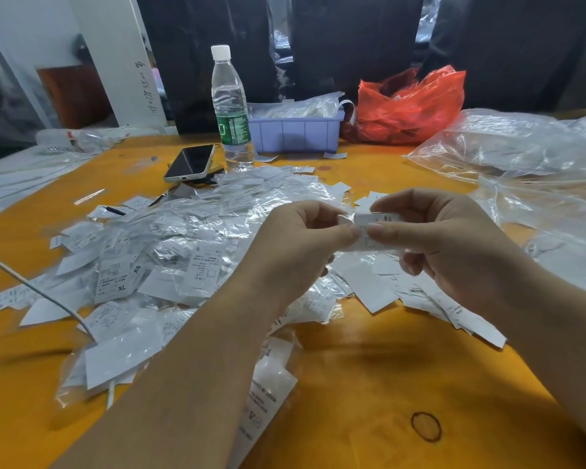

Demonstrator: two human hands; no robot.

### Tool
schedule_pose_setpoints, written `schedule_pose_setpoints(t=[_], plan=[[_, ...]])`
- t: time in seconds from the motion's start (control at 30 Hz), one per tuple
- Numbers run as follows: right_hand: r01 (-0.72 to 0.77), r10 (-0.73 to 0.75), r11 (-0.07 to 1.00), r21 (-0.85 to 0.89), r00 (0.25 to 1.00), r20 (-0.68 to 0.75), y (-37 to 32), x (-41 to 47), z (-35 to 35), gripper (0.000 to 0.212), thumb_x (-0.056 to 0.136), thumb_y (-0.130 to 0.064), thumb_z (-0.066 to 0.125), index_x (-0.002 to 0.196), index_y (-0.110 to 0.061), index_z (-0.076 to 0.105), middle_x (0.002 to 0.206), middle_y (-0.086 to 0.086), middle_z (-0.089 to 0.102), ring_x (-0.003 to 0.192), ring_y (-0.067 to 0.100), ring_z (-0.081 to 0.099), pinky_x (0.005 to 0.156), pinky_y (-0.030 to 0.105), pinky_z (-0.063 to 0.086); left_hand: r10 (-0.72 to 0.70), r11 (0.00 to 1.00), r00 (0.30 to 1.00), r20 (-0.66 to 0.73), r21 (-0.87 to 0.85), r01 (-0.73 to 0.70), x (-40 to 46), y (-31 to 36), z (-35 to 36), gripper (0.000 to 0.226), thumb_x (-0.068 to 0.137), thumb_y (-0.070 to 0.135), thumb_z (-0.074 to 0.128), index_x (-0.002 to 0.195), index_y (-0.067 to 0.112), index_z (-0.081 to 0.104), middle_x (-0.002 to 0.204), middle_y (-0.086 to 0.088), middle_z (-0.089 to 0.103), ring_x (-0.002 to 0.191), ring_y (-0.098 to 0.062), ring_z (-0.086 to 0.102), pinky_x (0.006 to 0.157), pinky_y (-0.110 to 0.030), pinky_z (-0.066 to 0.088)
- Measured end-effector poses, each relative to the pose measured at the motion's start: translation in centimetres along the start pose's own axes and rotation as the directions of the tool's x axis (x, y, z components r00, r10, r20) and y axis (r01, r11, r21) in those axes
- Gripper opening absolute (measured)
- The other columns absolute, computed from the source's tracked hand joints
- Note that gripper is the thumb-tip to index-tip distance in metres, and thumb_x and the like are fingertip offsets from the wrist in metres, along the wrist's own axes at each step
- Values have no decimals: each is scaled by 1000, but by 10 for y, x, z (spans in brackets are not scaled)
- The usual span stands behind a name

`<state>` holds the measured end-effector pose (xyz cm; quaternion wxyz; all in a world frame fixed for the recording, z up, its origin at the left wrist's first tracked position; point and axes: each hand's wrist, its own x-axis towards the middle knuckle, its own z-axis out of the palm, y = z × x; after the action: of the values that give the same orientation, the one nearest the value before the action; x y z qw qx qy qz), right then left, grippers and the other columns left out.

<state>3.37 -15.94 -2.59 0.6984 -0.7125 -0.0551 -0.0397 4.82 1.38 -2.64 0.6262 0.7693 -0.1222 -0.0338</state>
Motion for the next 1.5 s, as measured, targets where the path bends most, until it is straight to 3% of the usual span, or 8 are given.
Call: schedule_pose_setpoints(t=[0.2, 0.3, 0.47, 0.67, 0.87, 1.03, 1.37, 1.5], plan=[[28, -29, 998, -49, 1000, -8, 2, 0, 1, 50, 50, -24, 82, 96, -10, 69, 65, 4, 63, 45, 12, 47, 40, 22, 40, -28, 997, 999, 33, 79, 25, 2, 0, 2, 12, 86, 20, 70, 74, 17, 69, 60, 8, 59, 58, -7, 53, 52, -20, 46], [34, -45, 987, -159, 997, -66, 4, 1, -1, 29, 75, -21, 78, 100, -13, 66, 64, -4, 64, 48, 10, 55, 44, 26, 47, -59, 996, 995, -79, 64, 64, 4, -2, -3, 11, 85, 18, 71, 75, 14, 68, 57, 10, 59, 54, -6, 52, 50, -18, 45], [78, -121, 694, -716, 993, -10, 6, 1, -7, 29, 86, -9, 58, 103, -32, 63, 101, -11, 61, 83, 5, 57, 65, 23, 43, 118, 974, 934, -336, 221, -44, 5, -5, -11, 6, 87, 25, 67, 83, 24, 64, 70, 8, 62, 60, -6, 54, 58, -24, 42], [26, 163, 496, -868, 979, 123, 12, -3, 2, 47, 70, -40, 78, 115, -41, 63, 118, -13, 42, 118, 10, 34, 87, 33, 42, 316, 837, 908, -275, 531, -131, 1, -7, -8, 23, 79, 5, 61, 86, 27, 61, 65, 8, 53, 58, -6, 48, 53, -22, 38], [132, -38, 553, -823, 990, 134, 13, -2, 1, 11, 81, -28, 73, 79, -34, 64, 95, -14, 55, 92, 5, 50, 71, 22, 41, 164, 908, 983, -84, 401, -117, 1, -10, -5, 15, 78, 16, 65, 84, 30, 65, 53, 15, 49, 50, -1, 45, 52, -20, 39], [226, -237, 833, -504, 971, 44, 7, 1, -4, 12, 82, -10, 74, 75, -17, 68, 50, -12, 49, 44, 4, 41, 46, 17, 34, 168, 926, 985, -36, 348, -145, -2, -7, 2, 7, 88, 24, 61, 84, 27, 66, 58, 7, 57, 49, -5, 46, 48, -16, 37], [385, -379, 904, -184, 923, 70, -2, -6, -3, 14, 84, 3, 68, 83, -10, 73, 71, 9, 72, 61, 27, 67, 56, 35, 57, 6, 994, 1000, 20, 111, -8, -4, 1, 6, 56, 96, 57, 35, 90, 10, 65, 57, 1, 58, 48, -8, 45, 59, -31, 38], [371, -349, 894, -252, 928, 127, 0, -8, -2, 11, 87, 0, 68, 85, -8, 74, 72, 9, 72, 62, 22, 68, 58, 33, 58, 61, 998, 998, -22, 14, -60, -4, 0, 5, 14, 93, 27, 60, 92, 14, 65, 73, 1, 66, 58, -9, 56, 52, -24, 47]])
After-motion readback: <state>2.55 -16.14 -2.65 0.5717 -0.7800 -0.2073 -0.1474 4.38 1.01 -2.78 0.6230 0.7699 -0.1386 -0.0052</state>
